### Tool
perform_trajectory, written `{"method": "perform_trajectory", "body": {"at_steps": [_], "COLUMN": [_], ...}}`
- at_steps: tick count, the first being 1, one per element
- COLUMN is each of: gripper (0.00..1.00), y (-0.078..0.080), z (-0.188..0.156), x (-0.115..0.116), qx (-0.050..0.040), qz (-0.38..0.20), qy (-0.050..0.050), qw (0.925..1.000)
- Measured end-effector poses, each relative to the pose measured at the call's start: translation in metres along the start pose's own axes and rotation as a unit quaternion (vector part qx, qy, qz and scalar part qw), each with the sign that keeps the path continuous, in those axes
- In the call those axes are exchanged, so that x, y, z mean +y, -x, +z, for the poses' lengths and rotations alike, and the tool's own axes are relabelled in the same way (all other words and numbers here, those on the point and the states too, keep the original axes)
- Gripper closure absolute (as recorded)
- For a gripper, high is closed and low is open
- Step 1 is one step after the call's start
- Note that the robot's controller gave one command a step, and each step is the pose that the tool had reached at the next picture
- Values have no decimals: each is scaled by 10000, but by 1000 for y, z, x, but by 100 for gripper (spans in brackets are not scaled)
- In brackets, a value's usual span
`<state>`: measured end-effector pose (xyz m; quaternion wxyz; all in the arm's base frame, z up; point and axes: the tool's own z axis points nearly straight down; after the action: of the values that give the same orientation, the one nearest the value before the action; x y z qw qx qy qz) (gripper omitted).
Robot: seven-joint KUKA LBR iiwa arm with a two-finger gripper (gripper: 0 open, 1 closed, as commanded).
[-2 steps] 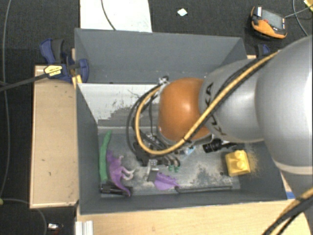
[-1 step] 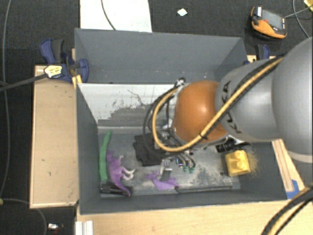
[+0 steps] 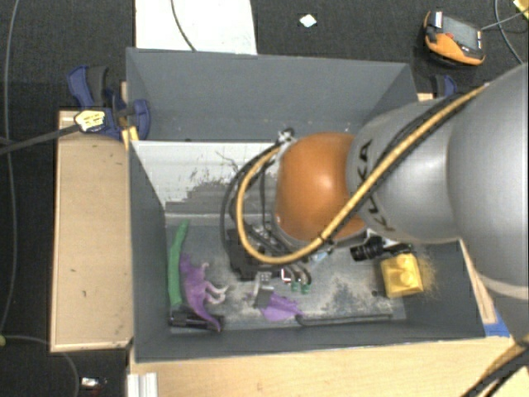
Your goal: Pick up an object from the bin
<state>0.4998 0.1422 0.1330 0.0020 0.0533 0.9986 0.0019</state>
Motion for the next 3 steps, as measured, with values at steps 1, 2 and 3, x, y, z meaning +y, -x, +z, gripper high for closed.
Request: {"method": "perform_trajectory", "body": {"at_steps": [1,2,3], "gripper": [0,0,0], "y": [9,12,7], "z": [22,17,48], "x": [-33,-39,-62], "qx": [-24,-27,-9], "qz": [-1935,-1840,-776], "qy": [-12,-2,-17], "qw": [9811,9829,9970]}}
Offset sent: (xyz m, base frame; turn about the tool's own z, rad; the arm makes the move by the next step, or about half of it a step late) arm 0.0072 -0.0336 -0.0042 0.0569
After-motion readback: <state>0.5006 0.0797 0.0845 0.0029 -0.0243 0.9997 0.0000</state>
